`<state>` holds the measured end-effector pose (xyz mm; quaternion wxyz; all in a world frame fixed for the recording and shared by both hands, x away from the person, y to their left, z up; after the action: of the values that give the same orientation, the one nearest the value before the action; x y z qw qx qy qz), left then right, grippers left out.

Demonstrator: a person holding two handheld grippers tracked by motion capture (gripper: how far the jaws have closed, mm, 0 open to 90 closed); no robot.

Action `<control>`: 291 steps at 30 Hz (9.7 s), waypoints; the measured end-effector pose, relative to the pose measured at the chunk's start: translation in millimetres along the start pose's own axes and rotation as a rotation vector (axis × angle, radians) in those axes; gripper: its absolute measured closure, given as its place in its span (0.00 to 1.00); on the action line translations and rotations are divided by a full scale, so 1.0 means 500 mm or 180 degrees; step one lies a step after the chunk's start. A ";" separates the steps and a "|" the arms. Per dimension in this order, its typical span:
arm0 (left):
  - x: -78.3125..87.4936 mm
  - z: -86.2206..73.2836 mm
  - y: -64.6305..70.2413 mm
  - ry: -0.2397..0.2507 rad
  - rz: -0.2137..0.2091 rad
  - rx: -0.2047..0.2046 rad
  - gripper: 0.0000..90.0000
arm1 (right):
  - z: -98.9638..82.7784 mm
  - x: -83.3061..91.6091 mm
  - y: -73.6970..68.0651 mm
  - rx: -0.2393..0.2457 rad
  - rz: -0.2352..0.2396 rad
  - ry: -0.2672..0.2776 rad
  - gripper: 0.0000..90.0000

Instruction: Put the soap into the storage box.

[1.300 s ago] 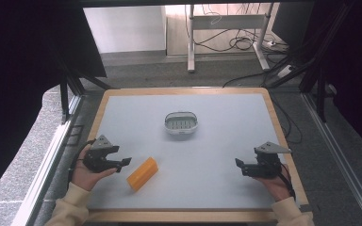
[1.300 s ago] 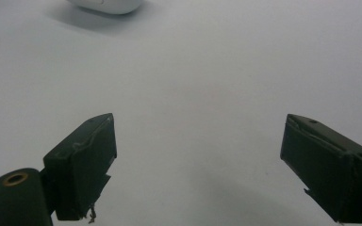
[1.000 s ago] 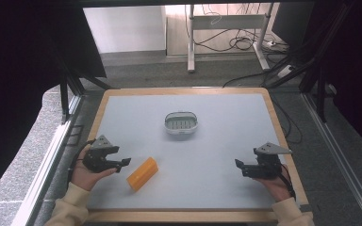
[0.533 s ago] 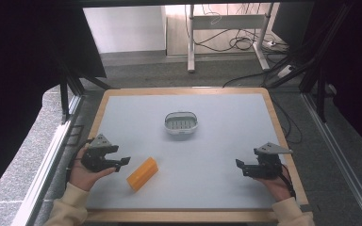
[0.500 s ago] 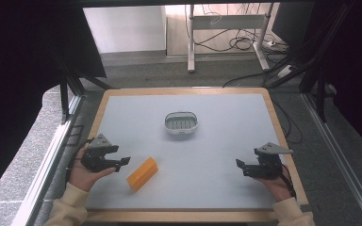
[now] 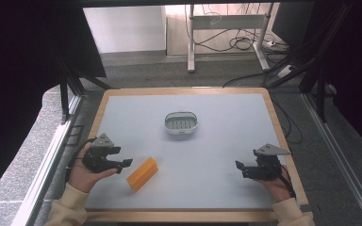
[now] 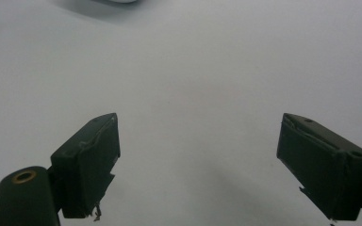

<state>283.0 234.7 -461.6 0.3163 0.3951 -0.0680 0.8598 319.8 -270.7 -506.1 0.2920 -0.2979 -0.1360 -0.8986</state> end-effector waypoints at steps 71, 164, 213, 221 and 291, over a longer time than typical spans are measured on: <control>-0.138 -0.002 0.099 -0.0902 0.0077 -0.0186 0.44 | 0.002 0.006 -0.006 0.0101 -0.0144 -0.0020 0.17; -0.108 0.137 0.044 -0.0677 -0.0375 -0.0438 0.69 | -0.008 0.012 -0.006 0.0013 -0.0093 -0.0042 0.17; -0.140 0.205 0.017 -0.0550 -0.0432 -0.0724 0.69 | -0.011 0.013 -0.008 0.0023 -0.0073 -0.0069 0.17; -0.138 0.222 0.010 -0.0540 -0.0425 -0.0749 0.69 | -0.011 0.012 -0.006 0.0005 -0.0073 -0.0070 0.17; -0.208 0.385 0.020 -0.0653 -0.0486 -0.1283 0.69 | -0.012 0.013 -0.002 -0.0008 -0.0111 -0.0090 0.18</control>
<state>450.2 105.2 -405.1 0.4442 0.4133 -0.2400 0.7578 312.0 -275.2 -507.0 0.2740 -0.3085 -0.1441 -0.8994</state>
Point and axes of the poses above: each handheld gripper's, and its own axes: x roughly backward along the jaws, z roughly out of its top, y roughly to its right, the point moved 1 cm from there along -x, roughly forward along the jaws, and after that the axes turned 4 degrees about x, right-handed, at the moved point
